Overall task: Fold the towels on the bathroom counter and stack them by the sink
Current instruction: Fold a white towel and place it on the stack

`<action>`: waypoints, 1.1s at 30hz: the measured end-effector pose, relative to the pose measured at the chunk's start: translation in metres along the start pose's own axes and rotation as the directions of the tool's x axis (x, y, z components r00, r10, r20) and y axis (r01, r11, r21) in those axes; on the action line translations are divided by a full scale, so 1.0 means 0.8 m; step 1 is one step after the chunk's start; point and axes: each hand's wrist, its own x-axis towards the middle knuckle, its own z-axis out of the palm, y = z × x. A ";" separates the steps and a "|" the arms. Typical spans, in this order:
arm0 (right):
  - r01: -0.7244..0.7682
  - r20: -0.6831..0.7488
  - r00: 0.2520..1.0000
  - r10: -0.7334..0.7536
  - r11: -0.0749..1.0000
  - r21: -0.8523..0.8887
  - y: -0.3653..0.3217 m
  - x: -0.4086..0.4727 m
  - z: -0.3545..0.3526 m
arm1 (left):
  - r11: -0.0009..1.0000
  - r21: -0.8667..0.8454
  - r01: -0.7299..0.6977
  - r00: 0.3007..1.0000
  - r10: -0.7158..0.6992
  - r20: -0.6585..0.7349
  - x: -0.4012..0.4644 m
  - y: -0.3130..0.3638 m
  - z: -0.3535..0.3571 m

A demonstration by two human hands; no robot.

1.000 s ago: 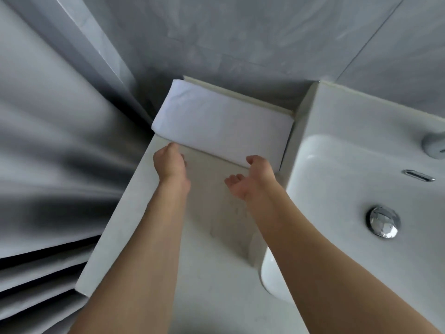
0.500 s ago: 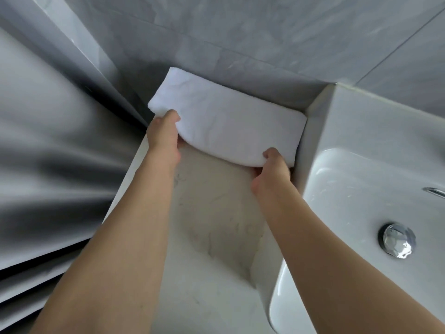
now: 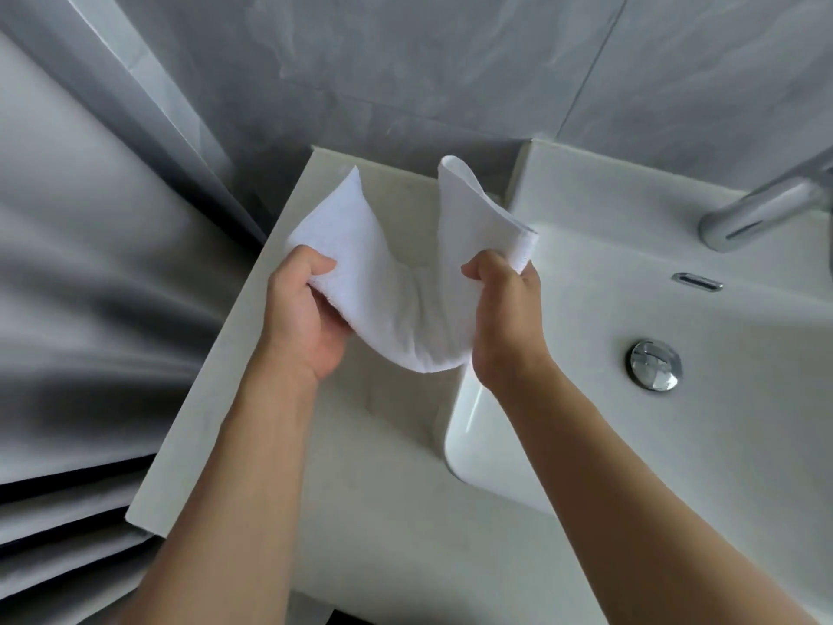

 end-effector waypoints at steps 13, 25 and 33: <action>0.085 -0.045 0.996 -0.076 0.969 0.234 -0.007 -0.126 -0.232 | 0.999 -0.039 -0.014 0.954 0.025 0.298 -0.174 -0.095 0.156; 0.203 -0.476 0.880 0.010 0.896 0.394 0.009 -0.188 -0.498 | 0.985 0.042 0.165 0.853 -0.164 0.496 -0.268 -0.276 0.332; 0.327 -0.506 0.862 -0.012 0.776 0.539 -0.023 -0.185 -0.673 | 0.973 -0.127 0.190 0.800 -0.079 0.594 -0.305 -0.350 0.468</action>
